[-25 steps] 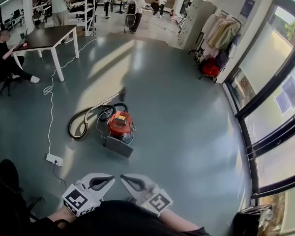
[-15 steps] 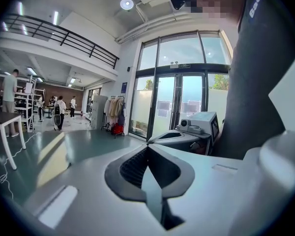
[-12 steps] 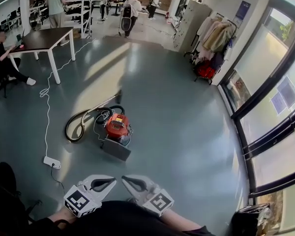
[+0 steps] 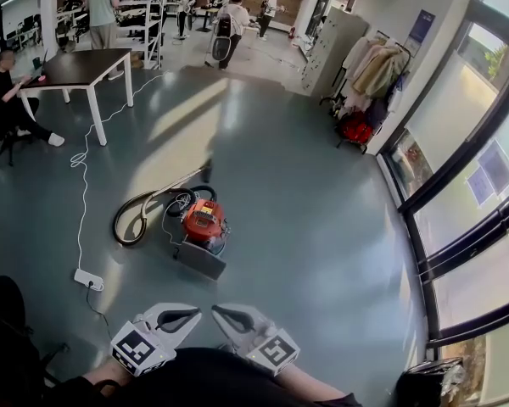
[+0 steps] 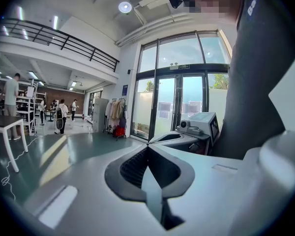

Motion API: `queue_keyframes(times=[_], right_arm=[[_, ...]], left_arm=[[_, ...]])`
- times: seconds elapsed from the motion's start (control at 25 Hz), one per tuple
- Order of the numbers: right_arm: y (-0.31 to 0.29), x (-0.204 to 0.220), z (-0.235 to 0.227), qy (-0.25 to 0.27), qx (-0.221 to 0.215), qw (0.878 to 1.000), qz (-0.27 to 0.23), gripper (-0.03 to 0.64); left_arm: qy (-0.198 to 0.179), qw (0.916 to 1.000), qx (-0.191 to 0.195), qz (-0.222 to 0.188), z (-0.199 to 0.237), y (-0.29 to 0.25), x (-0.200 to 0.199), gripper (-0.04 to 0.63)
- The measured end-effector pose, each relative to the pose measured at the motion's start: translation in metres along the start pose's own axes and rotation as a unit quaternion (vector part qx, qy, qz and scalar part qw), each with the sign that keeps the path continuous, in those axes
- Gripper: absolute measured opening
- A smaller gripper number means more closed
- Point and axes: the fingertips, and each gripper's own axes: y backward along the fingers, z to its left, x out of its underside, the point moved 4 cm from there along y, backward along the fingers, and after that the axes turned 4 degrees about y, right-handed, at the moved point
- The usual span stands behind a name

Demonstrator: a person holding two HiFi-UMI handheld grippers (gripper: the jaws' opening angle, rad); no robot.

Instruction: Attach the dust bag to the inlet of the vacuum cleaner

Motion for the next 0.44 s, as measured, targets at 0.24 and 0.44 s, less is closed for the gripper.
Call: queue_keyframes(times=[0.24, 0.44], right_arm=[[0.0005, 0.0043, 0.0025, 0.003, 0.002, 1.0, 0.002, -0.008], [-0.0006, 0.0046, 0.0047, -0.004, 0.005, 1.0, 0.007, -0.008]], left_arm=[[0.0, 1.0, 0.0, -0.001, -0.0015, 0.0015, 0.0058, 0.017], [0.008, 1.0, 0.002, 0.002, -0.0016, 0.0038, 0.0074, 0.017]])
